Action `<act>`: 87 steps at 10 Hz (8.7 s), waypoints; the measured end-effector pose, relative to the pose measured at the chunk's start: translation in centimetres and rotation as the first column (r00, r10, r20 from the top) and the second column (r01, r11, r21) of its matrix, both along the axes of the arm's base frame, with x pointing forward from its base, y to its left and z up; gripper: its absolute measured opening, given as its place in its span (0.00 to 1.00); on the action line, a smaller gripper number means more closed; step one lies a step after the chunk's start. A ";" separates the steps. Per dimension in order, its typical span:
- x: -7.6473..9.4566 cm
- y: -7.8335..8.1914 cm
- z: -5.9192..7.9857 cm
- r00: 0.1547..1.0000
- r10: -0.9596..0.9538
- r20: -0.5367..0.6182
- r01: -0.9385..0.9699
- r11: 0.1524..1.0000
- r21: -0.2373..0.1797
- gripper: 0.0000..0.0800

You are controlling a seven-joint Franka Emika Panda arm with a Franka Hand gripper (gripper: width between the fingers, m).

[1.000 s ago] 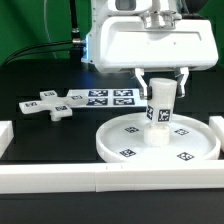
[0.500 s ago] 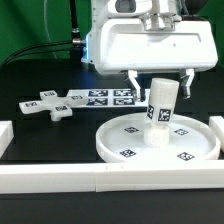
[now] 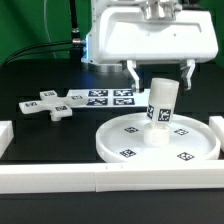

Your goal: Assemble round table

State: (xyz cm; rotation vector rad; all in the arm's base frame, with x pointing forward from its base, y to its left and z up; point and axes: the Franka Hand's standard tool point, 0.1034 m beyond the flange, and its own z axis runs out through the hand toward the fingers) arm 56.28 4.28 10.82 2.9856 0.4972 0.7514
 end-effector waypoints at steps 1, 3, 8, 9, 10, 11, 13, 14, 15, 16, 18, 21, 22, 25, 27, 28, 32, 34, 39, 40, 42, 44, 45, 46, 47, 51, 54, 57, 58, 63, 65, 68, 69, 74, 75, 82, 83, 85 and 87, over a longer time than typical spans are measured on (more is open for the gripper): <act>-0.1 0.0 -0.4 1.000 -0.001 -0.003 0.001 1.000 0.000 0.81; -0.2 0.1 -0.6 1.000 0.001 -0.017 -0.001 1.000 0.001 0.81; -0.5 1.8 -0.6 0.971 0.043 -0.235 -0.042 0.999 0.006 0.81; -0.3 1.6 -0.5 0.959 0.045 -0.280 -0.045 0.999 0.006 0.81; -0.7 1.7 -0.6 0.931 0.041 -0.362 -0.039 0.999 0.013 0.81; -0.8 2.1 -0.5 0.911 0.037 -0.411 -0.033 0.999 0.015 0.81; -0.6 2.3 -0.5 0.878 0.069 -0.474 -0.075 0.997 0.005 0.81; -0.2 1.4 -0.8 0.884 0.115 -0.453 -0.129 0.992 -0.002 0.81; 0.2 0.6 -0.9 0.890 0.135 -0.436 -0.154 0.988 -0.007 0.81; 0.6 0.5 -0.9 0.901 0.141 -0.411 -0.160 0.987 -0.012 0.81; 0.5 0.6 -1.0 0.901 0.140 -0.410 -0.158 0.987 -0.011 0.81; 0.5 0.6 -1.0 0.901 0.140 -0.411 -0.159 0.987 -0.011 0.81; 0.5 0.6 -1.1 0.901 0.140 -0.411 -0.158 0.987 -0.011 0.70; 0.5 0.6 -1.1 0.901 0.140 -0.411 -0.158 0.987 -0.011 0.50; 0.5 0.6 -1.1 0.902 0.130 -0.412 -0.147 0.989 -0.010 0.50; 0.5 0.5 -1.1 0.903 0.118 -0.412 -0.134 0.991 -0.009 0.50; 0.2 0.0 -1.1 0.907 -0.106 -0.407 0.121 0.993 0.010 0.50; 0.3 -0.4 -1.1 0.881 -0.236 -0.410 0.269 0.963 0.024 0.50; 0.2 -1.2 -1.1 0.741 -0.514 -0.431 0.587 0.809 0.044 0.50; 0.3 -1.2 -1.1 0.710 -0.554 -0.436 0.632 0.774 0.047 0.50; 0.2 -1.0 -1.1 0.631 -0.630 -0.453 0.725 0.687 0.056 0.50; 0.2 -1.0 -1.1 0.543 -0.696 -0.470 0.806 0.588 0.060 0.50; 0.2 -1.0 -1.2 0.494 -0.727 -0.477 0.844 0.534 0.059 0.50; 0.1 -1.0 -1.2 0.452 -0.751 -0.482 0.871 0.487 0.058 0.50; 0.1 -1.0 -1.2 0.395 -0.778 -0.489 0.904 0.424 0.054 0.50; -0.2 -0.7 -1.2 0.130 -0.833 -0.538 0.991 0.126 0.044 0.50; -0.3 -0.5 -1.2 0.036 -0.826 -0.562 0.999 0.020 0.035 0.50; -0.1 -0.4 -1.1 0.116 -0.820 -0.560 0.993 0.114 0.038 0.78; -0.1 -0.4 -1.2 0.193 -0.811 -0.553 0.979 0.201 0.047 0.78; 0.3 -0.6 -1.1 0.522 -0.676 -0.520 0.815 0.575 0.071 0.81; 0.7 -0.1 -0.9 0.673 -0.560 -0.482 0.668 0.741 0.071 0.81; 0.7 0.0 -0.9 0.779 -0.424 -0.461 0.510 0.857 0.073 0.81; 0.7 0.0 -0.9 0.799 -0.392 -0.456 0.473 0.878 0.072 0.81; 0.8 0.0 -0.9 0.914 -0.046 -0.403 0.067 0.997 0.040 0.81; 0.7 -0.1 -1.0 0.917 0.009 -0.399 0.006 0.999 0.035 0.81; 1.4 -0.4 -0.8 0.835 0.444 -0.325 -0.494 0.866 -0.084 0.81; 1.3 -0.3 -0.9 0.804 0.510 -0.307 -0.564 0.817 -0.120 0.81; 1.1 -0.7 -1.0 0.742 0.589 -0.321 -0.653 0.744 -0.144 0.81; 1.1 -0.9 -1.1 0.695 0.637 -0.333 -0.707 0.689 -0.159 0.81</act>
Offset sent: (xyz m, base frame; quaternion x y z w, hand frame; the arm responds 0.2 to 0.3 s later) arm 0.0000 0.0000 0.0000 0.0000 -0.0650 0.0000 0.9979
